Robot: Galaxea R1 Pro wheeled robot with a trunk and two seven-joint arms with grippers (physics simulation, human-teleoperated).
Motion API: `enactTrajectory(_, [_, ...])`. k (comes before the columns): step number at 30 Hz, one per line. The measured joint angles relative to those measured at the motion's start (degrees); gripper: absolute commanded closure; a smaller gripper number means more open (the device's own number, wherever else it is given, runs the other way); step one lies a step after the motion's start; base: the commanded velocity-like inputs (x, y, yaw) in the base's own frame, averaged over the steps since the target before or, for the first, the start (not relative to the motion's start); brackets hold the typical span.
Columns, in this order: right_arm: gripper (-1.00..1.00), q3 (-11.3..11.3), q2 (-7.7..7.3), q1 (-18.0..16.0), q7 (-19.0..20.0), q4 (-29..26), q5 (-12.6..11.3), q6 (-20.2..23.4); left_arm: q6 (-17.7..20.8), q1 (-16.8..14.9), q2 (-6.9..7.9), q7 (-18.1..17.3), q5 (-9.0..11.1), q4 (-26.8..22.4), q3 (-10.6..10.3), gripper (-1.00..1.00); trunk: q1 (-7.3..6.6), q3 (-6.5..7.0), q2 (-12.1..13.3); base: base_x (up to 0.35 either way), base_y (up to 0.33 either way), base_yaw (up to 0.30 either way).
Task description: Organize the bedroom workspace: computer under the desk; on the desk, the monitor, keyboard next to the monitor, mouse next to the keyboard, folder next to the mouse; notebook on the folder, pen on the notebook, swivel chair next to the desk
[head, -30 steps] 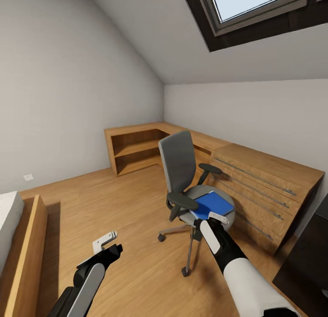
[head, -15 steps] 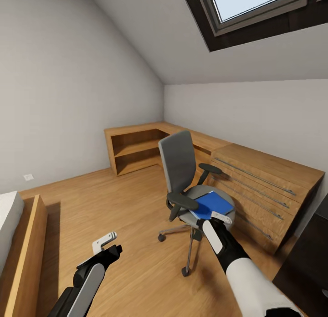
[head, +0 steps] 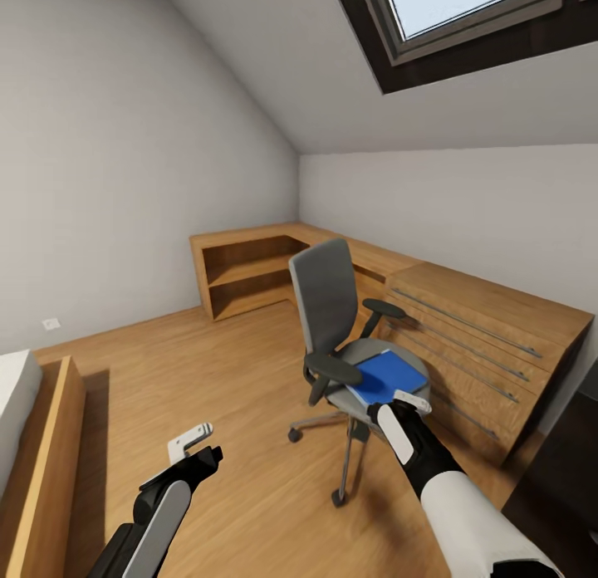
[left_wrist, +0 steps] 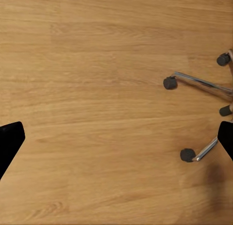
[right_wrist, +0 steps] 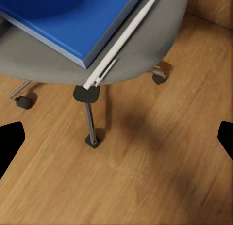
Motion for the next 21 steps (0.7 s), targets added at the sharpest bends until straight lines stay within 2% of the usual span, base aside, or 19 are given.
enactTrajectory(4, [-1.00,0.0,-0.47,0.0,0.1,0.2,-0.1,0.0,0.0,0.0,0.00,0.0,0.0,0.0,0.0,-1.00,0.00,0.00,0.0,0.184,0.000,0.000])
enactTrajectory(21, [-1.00,-0.2,-0.61,0.0,0.0,-0.3,-0.4,-0.1,0.0,0.0,0.00,0.0,0.2,0.0,0.0,-1.00,0.01,0.00,0.0,0.024,0.000,0.000])
